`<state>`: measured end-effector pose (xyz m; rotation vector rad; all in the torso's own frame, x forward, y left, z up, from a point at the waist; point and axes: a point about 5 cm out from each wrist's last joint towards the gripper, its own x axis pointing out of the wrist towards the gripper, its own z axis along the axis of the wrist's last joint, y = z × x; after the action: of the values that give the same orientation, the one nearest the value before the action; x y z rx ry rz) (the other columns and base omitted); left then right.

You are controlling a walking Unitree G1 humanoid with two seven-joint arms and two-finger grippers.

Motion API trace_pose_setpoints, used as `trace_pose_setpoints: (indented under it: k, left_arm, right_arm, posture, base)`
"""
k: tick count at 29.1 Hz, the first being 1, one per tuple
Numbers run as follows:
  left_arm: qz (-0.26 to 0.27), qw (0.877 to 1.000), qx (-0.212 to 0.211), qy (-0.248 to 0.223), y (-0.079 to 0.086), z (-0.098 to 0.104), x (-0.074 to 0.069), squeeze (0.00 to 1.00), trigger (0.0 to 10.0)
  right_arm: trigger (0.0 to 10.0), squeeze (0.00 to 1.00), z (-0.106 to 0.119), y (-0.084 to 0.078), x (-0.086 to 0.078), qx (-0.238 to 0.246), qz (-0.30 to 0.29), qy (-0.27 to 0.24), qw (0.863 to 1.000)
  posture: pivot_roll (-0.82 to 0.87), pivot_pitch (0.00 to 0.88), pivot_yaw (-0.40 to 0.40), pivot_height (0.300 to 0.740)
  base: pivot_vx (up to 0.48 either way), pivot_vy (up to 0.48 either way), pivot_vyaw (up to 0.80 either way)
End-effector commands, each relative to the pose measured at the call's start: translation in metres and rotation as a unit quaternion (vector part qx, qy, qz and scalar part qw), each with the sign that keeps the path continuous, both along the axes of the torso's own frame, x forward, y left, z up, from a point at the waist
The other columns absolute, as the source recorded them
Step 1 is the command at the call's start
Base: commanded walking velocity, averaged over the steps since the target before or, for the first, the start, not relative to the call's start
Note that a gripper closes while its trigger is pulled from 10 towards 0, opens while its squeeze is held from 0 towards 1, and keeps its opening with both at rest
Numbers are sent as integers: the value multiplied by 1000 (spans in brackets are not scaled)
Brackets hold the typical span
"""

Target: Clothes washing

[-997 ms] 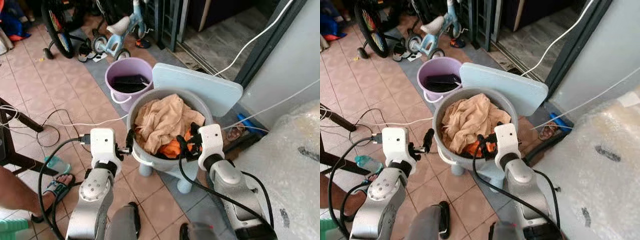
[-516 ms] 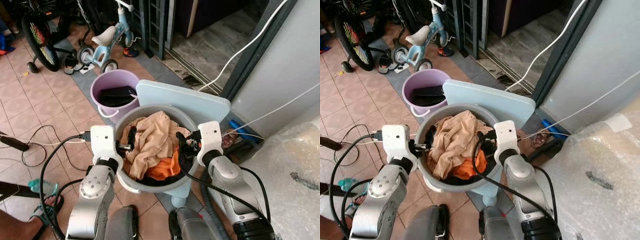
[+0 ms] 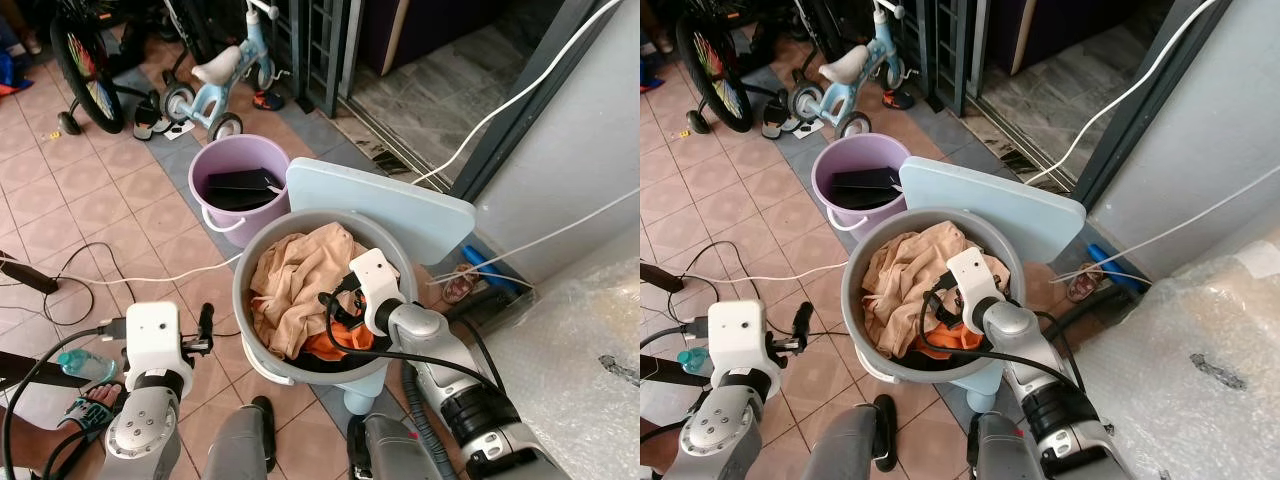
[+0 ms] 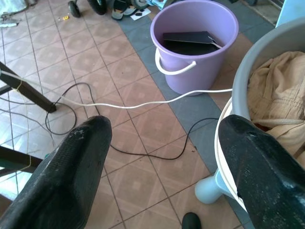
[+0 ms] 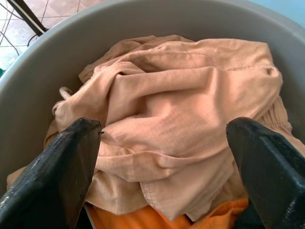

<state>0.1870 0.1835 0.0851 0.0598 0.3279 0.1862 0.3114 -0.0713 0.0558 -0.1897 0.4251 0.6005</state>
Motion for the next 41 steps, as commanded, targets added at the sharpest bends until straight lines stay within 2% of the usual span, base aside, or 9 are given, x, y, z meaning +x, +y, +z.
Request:
trace_pose_setpoints:
  k: [1,4,7,24,25,27,34,35,41]
  left_arm:
    - [13,1000,1,6,6,1,-8,0,10000]
    - [17,1000,-1,2,7,5,-11,0,10000]
    - [24,1000,-6,-6,5,9,-11,0,10000]
    - [19,999,-18,-23,-3,12,-3,0,10000]
    - [1,1000,-22,-17,-8,9,-3,0,10000]
    - [-25,999,-30,-5,-17,4,-3,0,10000]
    - [-23,999,-27,-3,-17,4,-1,0,10000]
    - [-23,999,-26,-3,-17,4,-1,0,10000]
    - [-25,999,-26,-4,-18,4,-1,0,10000]
  right_arm:
    - [10000,0,-15,10,-2,-15,-2,27,1000]
    - [9765,0,-20,22,-1,-30,-3,38,999]
    - [0,0,-27,34,-4,-32,-8,59,998]
    - [0,0,6,22,20,-31,-63,-128,989]
    - [7059,0,-7,16,16,-64,-62,-97,991]
    - [10000,0,-27,6,7,-106,-64,-42,991]
    - [10000,0,-60,1,-18,-134,-41,55,989]
    - [0,0,-59,4,-18,-126,-41,55,990]
    - [0,0,-51,24,-15,-98,-37,48,993]
  posture:
    - [165,280,-30,740]
    - [186,290,-38,740]
    - [194,297,-48,740]
    - [186,290,-89,740]
    - [180,286,-92,740]
    - [184,287,-95,740]
    - [198,293,-100,740]
    - [200,292,-101,740]
    - [209,288,-101,740]
  base:
    - [0,0,0]
    - [0,0,0]
    - [0,0,0]
    - [0,0,0]
    - [0,0,0]
    - [0,0,0]
    - [0,0,0]
    - [0,0,0]
    - [0,0,0]
